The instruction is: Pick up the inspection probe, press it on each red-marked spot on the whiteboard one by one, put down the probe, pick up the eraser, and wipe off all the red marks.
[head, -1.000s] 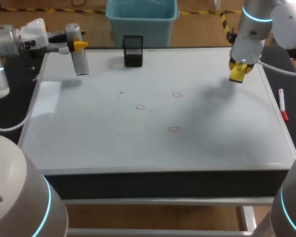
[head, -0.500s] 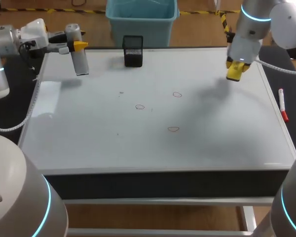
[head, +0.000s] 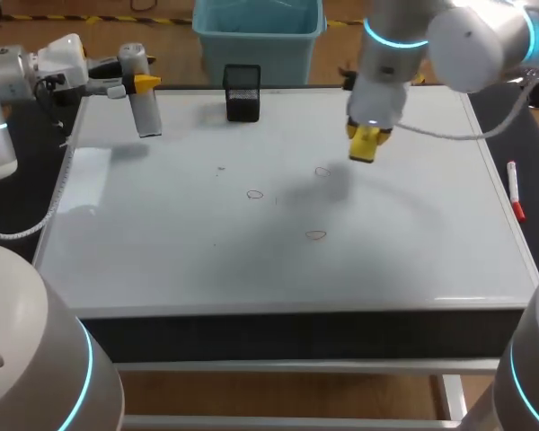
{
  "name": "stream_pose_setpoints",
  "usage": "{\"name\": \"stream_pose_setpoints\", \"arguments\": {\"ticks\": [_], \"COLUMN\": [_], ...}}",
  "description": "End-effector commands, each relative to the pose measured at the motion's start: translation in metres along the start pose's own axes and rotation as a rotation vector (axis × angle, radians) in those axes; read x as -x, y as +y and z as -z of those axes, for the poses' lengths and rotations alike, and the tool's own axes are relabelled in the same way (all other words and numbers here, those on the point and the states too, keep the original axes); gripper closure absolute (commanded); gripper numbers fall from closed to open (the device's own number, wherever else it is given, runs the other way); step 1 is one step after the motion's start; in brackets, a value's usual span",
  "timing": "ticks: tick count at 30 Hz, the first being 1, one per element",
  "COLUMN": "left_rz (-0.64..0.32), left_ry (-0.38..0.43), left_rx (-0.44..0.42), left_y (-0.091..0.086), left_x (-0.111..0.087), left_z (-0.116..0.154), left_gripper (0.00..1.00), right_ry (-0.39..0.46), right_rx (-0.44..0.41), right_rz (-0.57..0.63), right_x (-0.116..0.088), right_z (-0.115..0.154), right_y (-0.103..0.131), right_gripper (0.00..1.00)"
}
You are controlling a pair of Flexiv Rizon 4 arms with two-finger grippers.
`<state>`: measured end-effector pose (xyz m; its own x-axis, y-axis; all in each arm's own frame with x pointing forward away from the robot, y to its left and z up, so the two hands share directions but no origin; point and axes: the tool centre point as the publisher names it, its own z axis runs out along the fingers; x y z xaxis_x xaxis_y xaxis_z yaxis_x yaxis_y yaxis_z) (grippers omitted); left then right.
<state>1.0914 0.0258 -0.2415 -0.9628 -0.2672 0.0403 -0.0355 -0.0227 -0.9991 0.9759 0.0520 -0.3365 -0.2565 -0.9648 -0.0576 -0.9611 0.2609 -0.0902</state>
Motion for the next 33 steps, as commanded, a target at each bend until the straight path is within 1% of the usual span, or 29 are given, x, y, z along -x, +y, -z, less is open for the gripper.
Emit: {"name": "stream_pose_setpoints", "arguments": {"ticks": [1, 2, 4, 6, 9, 12, 16, 25, 33], "left_rz": [0.0, 0.0, 0.0, 0.0, 0.0, 0.0, 0.0, 0.0, 0.0], "left_ry": [0.002, 0.002, 0.002, 0.002, 0.002, 0.002, 0.002, 0.002, 0.002], "left_rx": [0.0, 0.0, 0.0, 0.0, 0.0, 0.0, 0.0, 0.0, 0.0], "left_y": [-0.001, -0.001, -0.001, -0.001, -0.001, -0.001, -0.001, -0.001, -0.001], "left_x": [0.001, 0.001, 0.001, 0.001, 0.001, 0.001, 0.001, 0.001, 0.001], "left_z": [0.0, 0.0, 0.0, 0.0, 0.0, 0.0, 0.0, 0.0, 0.0], "left_gripper": [1.0, 1.0, 1.0, 1.0, 1.0, 1.0, 1.0, 1.0, 1.0], "right_ry": [0.04, 0.019, 0.012, -0.013, -0.019, -0.026, -0.017, -0.016, -0.019], "right_rx": [0.037, 0.061, 0.082, 0.121, 0.173, 0.204, 0.214, 0.22, 0.229], "right_rz": [0.036, 0.057, 0.099, 0.138, 0.198, 0.245, 0.292, 0.345, 0.379], "right_x": [0.036, 0.044, 0.059, 0.072, 0.09, 0.105, 0.12, 0.15, 0.167], "right_z": [-0.004, -0.006, -0.009, -0.012, -0.02, -0.026, -0.031, -0.039, -0.051], "right_y": [0.014, 0.019, 0.029, 0.038, 0.049, 0.059, 0.067, 0.085, 0.098], "right_gripper": [1.0, 1.0, 1.0, 1.0, 1.0, 1.0, 1.0, 1.0, 1.0]}}
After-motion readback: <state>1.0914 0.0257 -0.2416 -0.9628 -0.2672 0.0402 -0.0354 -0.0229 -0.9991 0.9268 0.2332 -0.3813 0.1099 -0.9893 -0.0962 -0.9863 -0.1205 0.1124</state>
